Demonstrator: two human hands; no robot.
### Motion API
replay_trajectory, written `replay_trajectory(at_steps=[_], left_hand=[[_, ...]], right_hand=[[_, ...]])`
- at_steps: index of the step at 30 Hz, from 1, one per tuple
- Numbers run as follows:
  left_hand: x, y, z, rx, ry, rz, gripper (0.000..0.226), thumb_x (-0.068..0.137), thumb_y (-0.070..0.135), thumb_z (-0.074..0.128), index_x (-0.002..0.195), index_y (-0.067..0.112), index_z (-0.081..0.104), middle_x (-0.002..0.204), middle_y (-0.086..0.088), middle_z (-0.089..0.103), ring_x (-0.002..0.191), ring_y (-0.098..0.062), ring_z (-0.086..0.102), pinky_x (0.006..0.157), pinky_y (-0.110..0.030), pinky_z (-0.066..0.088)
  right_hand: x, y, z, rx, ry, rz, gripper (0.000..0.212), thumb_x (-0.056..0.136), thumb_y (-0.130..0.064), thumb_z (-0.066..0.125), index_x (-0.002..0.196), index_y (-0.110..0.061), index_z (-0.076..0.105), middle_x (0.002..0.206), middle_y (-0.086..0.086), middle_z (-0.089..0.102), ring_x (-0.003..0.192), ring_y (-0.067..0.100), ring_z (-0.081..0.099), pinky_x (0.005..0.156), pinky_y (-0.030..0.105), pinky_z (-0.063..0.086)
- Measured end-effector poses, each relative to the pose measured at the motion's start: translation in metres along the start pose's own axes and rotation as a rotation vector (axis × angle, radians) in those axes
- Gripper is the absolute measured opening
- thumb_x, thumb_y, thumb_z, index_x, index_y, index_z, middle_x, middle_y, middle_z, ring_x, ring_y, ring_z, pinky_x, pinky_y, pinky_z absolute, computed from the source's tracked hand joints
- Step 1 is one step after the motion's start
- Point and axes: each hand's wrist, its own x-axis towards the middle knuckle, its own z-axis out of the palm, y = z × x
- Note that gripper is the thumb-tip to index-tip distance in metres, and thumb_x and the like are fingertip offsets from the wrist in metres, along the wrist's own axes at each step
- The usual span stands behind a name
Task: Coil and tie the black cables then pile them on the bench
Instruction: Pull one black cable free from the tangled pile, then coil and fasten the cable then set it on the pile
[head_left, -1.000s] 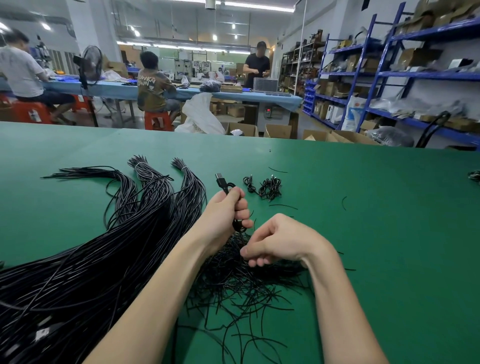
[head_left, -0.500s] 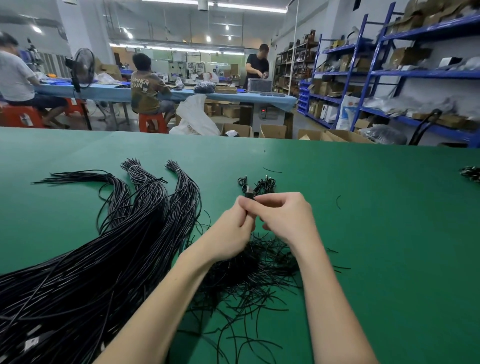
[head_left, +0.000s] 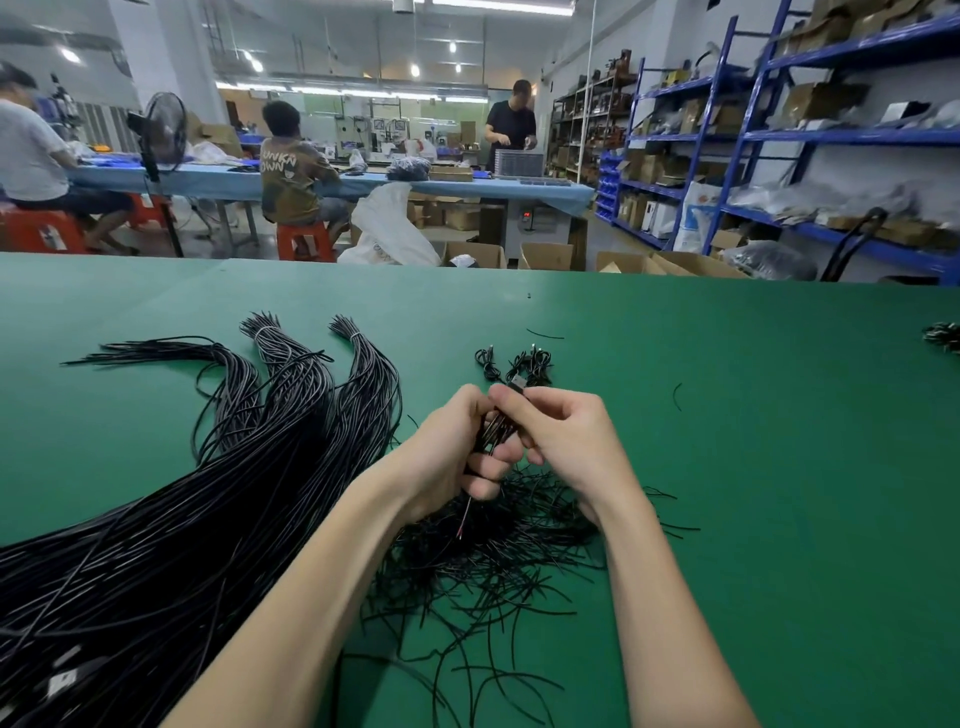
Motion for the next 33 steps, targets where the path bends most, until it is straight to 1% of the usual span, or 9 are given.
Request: replay_trajectory(at_steps=[2, 7, 10, 15, 19, 22, 24, 28, 33], left_hand=[[-0.003, 0.002, 0.001, 0.009, -0.021, -0.03, 0.054, 0.097, 0.033, 0.013, 0.1, 0.0, 0.056, 0.061, 0.003, 0.035, 0.053, -0.013, 0.017, 0.042, -0.021, 0.019], [-0.008, 0.008, -0.001, 0.052, -0.035, -0.081, 0.063, 0.101, 0.045, 0.01, 0.092, 0.004, 0.057, 0.061, 0.002, 0.027, 0.053, -0.014, 0.012, 0.043, -0.02, 0.012], [-0.009, 0.01, 0.0, 0.089, -0.039, -0.087, 0.062, 0.101, 0.044, 0.011, 0.083, 0.008, 0.059, 0.061, 0.002, 0.025, 0.052, -0.014, 0.012, 0.043, -0.021, 0.012], [-0.011, 0.014, -0.002, -0.006, -0.039, -0.107, 0.047, 0.102, 0.035, 0.014, 0.088, 0.01, 0.052, 0.063, 0.003, 0.036, 0.054, -0.012, 0.018, 0.045, -0.023, 0.016], [-0.015, 0.017, -0.006, -0.135, -0.054, -0.076, 0.03, 0.105, 0.021, 0.03, 0.102, 0.006, 0.055, 0.074, -0.001, 0.056, 0.058, -0.009, 0.041, 0.048, -0.019, 0.034], [-0.014, 0.015, -0.006, -0.234, 0.108, -0.027, 0.009, 0.104, 0.01, 0.049, 0.107, 0.005, 0.056, 0.083, -0.011, 0.073, 0.066, -0.018, 0.068, 0.057, -0.023, 0.056], [-0.013, 0.012, -0.006, -0.246, 0.184, 0.023, 0.008, 0.098, 0.006, 0.061, 0.104, 0.003, 0.056, 0.093, -0.018, 0.076, 0.077, -0.028, 0.075, 0.066, -0.029, 0.061], [-0.013, 0.008, -0.005, 0.219, 0.311, 0.157, 0.029, 0.081, 0.016, 0.084, 0.101, 0.004, 0.067, 0.089, -0.013, 0.078, 0.088, -0.029, 0.076, 0.088, -0.037, 0.06], [-0.011, 0.007, 0.001, 0.685, 0.51, 0.251, 0.027, 0.072, 0.033, 0.09, 0.093, 0.02, 0.079, 0.082, 0.008, 0.077, 0.078, -0.003, 0.072, 0.081, -0.021, 0.058]], right_hand=[[-0.001, 0.0, -0.005, -0.019, -0.073, 0.0, 0.032, 0.082, -0.052, 0.079, 0.074, -0.021, 0.076, 0.061, 0.003, 0.061, 0.054, 0.014, 0.049, 0.049, 0.019, 0.039], [-0.004, 0.001, -0.016, 0.025, -0.234, -0.022, 0.016, 0.087, -0.027, 0.081, 0.097, -0.016, 0.081, 0.076, -0.003, 0.07, 0.07, 0.02, 0.051, 0.055, 0.019, 0.043], [-0.004, 0.0, -0.012, 0.086, -0.21, -0.046, 0.004, 0.087, -0.017, 0.08, 0.089, -0.015, 0.083, 0.067, -0.003, 0.067, 0.059, 0.011, 0.049, 0.053, 0.017, 0.042], [-0.001, -0.001, -0.004, 0.185, -0.151, -0.013, 0.007, 0.081, -0.012, 0.083, 0.075, -0.013, 0.08, 0.064, 0.001, 0.069, 0.05, 0.007, 0.055, 0.058, 0.015, 0.046], [0.001, -0.002, -0.008, 0.229, -0.056, 0.049, 0.008, 0.078, -0.011, 0.086, 0.082, -0.006, 0.082, 0.067, 0.011, 0.066, 0.05, 0.01, 0.058, 0.061, 0.018, 0.052], [0.003, 0.0, -0.015, 0.262, 0.056, 0.094, 0.004, 0.078, -0.01, 0.086, 0.077, -0.009, 0.082, 0.072, 0.007, 0.074, 0.05, 0.005, 0.055, 0.057, 0.015, 0.052], [0.004, 0.001, -0.017, 0.297, 0.115, 0.136, 0.005, 0.078, -0.009, 0.086, 0.077, -0.01, 0.082, 0.078, 0.007, 0.077, 0.05, 0.003, 0.055, 0.055, 0.013, 0.051], [0.006, 0.001, -0.018, 0.341, 0.206, 0.197, 0.01, 0.076, -0.007, 0.088, 0.072, -0.011, 0.08, 0.075, 0.003, 0.077, 0.047, 0.002, 0.057, 0.053, 0.011, 0.05], [0.006, 0.002, -0.015, 0.386, 0.26, 0.231, 0.013, 0.073, -0.008, 0.09, 0.08, -0.007, 0.079, 0.073, 0.001, 0.077, 0.048, 0.002, 0.062, 0.052, 0.01, 0.05]])
